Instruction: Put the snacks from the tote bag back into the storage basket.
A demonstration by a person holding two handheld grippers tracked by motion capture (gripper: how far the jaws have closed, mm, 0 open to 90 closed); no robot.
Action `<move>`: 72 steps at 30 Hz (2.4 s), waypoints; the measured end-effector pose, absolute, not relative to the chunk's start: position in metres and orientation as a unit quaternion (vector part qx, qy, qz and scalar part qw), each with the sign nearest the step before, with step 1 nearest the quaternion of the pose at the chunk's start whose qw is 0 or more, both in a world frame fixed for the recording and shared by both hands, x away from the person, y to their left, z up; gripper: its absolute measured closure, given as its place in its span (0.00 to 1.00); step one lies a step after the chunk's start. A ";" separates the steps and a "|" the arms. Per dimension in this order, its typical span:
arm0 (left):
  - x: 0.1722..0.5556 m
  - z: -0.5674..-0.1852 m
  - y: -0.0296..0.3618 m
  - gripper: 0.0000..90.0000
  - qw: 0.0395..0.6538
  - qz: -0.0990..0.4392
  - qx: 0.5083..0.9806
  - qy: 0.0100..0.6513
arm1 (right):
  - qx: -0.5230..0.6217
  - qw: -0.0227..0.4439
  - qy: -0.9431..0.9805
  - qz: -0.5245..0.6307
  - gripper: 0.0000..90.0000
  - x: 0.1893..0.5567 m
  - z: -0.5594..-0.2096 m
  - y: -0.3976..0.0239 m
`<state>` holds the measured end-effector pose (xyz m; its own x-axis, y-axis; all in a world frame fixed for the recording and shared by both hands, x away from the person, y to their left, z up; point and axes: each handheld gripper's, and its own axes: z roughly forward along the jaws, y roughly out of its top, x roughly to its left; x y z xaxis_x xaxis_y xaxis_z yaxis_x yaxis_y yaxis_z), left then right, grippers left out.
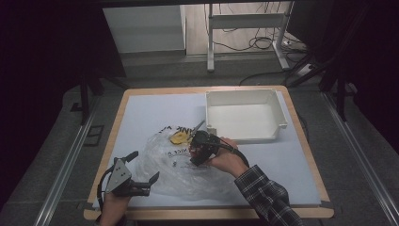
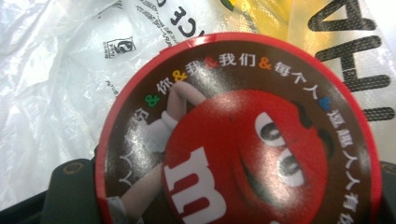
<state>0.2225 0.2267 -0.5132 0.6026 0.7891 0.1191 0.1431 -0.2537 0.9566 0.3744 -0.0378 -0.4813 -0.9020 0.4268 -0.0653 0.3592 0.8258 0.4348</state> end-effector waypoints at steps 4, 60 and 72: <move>0.223 -0.513 0.228 0.00 0.526 0.309 0.723 0.323 | 0.207 0.080 0.952 0.212 0.28 0.372 -0.476 -0.041; 0.223 -0.513 0.229 0.00 0.530 0.310 0.718 0.326 | 0.241 0.107 0.938 0.226 0.28 0.378 -0.439 -0.123; 0.223 -0.513 0.229 0.00 0.531 0.310 0.718 0.326 | 0.252 0.115 0.934 0.226 0.28 0.390 -0.437 -0.134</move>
